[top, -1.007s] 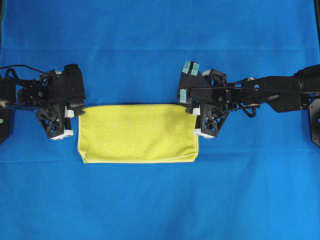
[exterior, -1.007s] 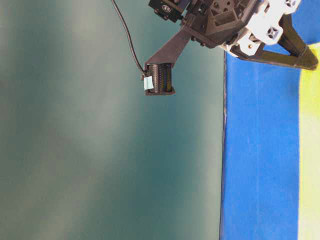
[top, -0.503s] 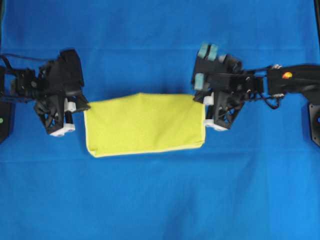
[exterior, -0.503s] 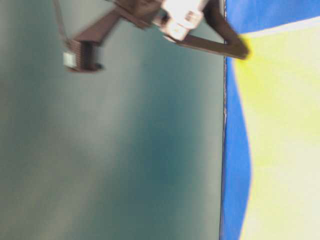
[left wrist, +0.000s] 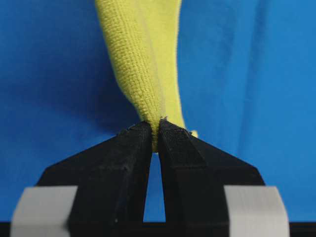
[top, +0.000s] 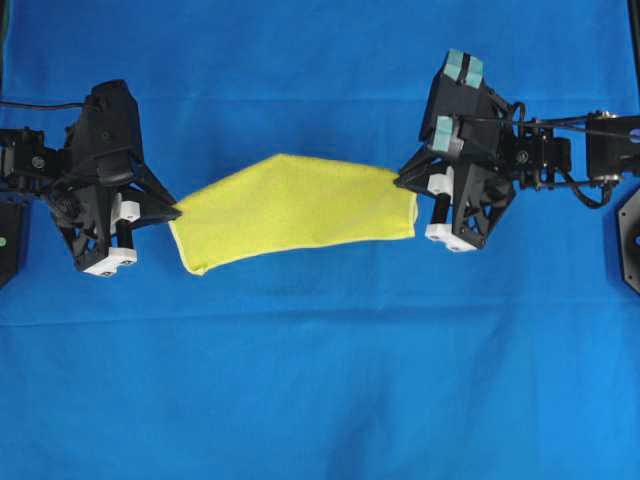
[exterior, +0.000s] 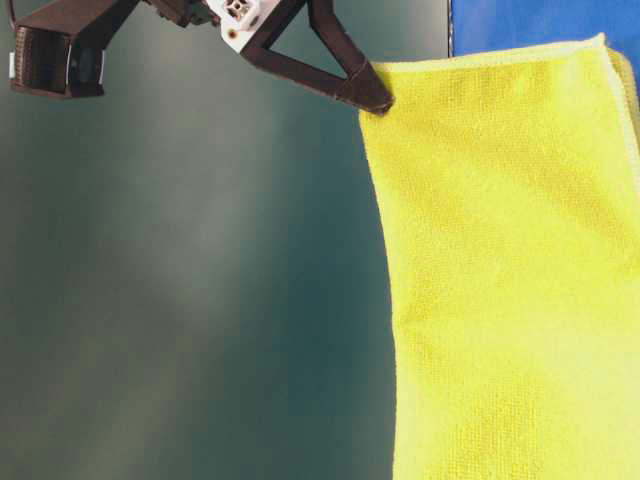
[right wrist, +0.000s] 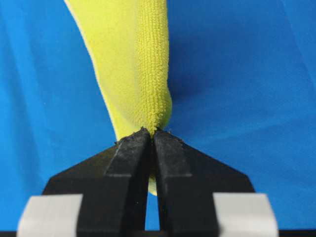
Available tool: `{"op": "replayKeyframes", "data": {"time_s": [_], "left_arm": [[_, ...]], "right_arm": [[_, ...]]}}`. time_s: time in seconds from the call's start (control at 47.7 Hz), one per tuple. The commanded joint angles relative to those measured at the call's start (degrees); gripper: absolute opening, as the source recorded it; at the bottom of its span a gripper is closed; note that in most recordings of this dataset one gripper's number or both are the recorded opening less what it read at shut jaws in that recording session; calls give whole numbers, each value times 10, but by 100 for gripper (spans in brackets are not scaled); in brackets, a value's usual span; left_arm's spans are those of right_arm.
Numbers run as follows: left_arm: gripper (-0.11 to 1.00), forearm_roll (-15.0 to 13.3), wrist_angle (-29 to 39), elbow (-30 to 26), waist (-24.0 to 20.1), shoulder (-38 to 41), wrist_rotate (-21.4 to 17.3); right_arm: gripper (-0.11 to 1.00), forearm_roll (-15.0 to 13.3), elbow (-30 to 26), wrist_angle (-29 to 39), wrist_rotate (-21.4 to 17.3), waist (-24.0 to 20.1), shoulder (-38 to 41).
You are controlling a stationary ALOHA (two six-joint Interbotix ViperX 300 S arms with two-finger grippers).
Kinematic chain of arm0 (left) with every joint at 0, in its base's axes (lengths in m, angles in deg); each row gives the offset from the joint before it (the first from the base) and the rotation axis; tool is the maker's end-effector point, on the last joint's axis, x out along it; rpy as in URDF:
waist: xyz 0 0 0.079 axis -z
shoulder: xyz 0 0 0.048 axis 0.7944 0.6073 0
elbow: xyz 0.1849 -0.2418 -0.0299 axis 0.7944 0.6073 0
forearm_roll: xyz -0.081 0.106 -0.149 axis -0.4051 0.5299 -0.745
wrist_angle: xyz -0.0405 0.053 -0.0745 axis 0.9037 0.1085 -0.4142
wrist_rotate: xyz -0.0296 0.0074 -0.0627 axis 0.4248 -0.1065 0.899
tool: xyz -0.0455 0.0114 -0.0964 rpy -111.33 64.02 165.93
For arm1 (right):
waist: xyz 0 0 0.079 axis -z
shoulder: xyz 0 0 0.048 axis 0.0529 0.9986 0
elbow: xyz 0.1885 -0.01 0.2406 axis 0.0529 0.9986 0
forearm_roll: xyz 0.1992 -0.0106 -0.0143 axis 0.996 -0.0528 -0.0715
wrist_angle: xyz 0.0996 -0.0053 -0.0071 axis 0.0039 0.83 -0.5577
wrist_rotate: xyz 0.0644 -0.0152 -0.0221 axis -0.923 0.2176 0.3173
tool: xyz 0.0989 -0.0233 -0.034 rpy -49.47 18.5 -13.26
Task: Fold the yellow towel.
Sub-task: 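Lift the strip and rotate it vertical, right gripper far, left near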
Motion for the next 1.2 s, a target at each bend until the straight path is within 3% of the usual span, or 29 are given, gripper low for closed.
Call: {"op": "replayKeyframes", "data": {"time_s": [0.0,0.252,0.545,0.881,1.174], "left_arm": [[4,-1,-26,-16,15,0,1],[4,1,-126,-50,79,63,-30],[4,1,-169,-171,124,208,-122],[4,1,-184,-283,133,314,-178],[4,1,-185,-294,134,330,-187]], "right_arm": [[2,-4,-5,-4,-1,17,-9],[2,-40,-10,-25,-1,105,-2],[2,-91,-43,-77,4,179,43],[2,-135,-112,-134,6,199,118],[2,-137,-112,-135,6,200,121]]}}
